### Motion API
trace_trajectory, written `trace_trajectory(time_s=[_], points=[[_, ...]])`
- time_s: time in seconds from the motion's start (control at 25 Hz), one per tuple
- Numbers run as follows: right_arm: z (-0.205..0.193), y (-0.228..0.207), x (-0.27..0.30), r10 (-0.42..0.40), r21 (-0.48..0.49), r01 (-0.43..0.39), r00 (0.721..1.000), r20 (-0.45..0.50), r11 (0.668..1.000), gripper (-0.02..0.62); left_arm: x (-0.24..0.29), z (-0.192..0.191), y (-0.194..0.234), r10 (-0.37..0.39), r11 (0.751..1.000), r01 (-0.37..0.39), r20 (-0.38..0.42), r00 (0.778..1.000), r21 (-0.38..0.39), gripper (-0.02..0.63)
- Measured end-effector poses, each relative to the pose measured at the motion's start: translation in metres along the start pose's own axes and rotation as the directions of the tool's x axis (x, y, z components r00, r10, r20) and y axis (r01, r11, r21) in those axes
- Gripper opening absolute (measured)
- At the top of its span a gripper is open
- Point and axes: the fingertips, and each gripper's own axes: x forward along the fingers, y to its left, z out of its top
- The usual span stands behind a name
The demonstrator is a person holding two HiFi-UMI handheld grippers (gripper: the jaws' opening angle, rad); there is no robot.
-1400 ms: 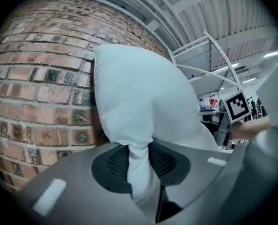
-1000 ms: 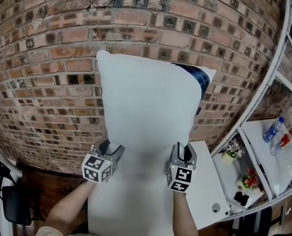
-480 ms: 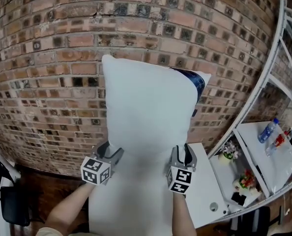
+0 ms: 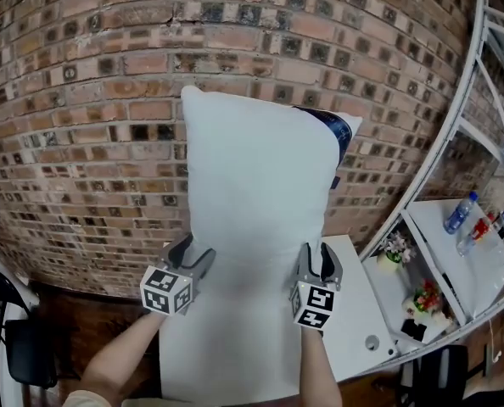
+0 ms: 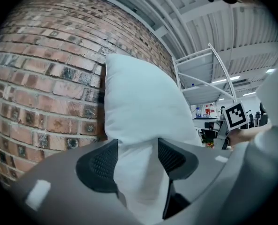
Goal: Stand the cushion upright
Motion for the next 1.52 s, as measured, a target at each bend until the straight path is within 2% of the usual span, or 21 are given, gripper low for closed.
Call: trace_trajectory(time_s=[0.2,0.44,0.72,0.96,1.24,1.52], points=[[-0.003,0.004,-0.016,-0.015,-0.001,0.015,1.0,-0.013,1.0,0.143,-0.009,-0.001,-0.014,-0.038,0.999,0.038,-0.004,0.999,0.011,0.247],[0.001,0.014,-0.037,-0.026,0.02,0.027,1.0,-0.017,0.999,0.141,-0.023,0.009,-0.031,-0.099,0.995,0.099,0.032,0.995,-0.011,0.247],[0.005,0.046,-0.077,-0.059,-0.01,0.059,0.997,-0.041,0.998,0.126,-0.054,0.019,-0.046,-0.17,0.984,0.172,0.064,0.983,-0.036,0.243],[0.013,0.087,-0.118,-0.105,-0.025,0.104,0.993,-0.045,0.994,0.071,-0.088,0.021,-0.049,-0.236,0.97,0.239,0.069,0.969,-0.042,0.189],[0.031,0.133,-0.167,-0.173,-0.024,0.172,0.985,-0.028,0.985,0.037,-0.142,0.026,-0.061,-0.34,0.939,0.343,0.087,0.936,-0.024,0.156],[0.046,0.191,-0.216,-0.187,-0.023,0.186,0.982,-0.011,0.982,0.017,-0.194,0.026,-0.06,-0.378,0.921,0.384,0.085,0.922,-0.067,0.072]])
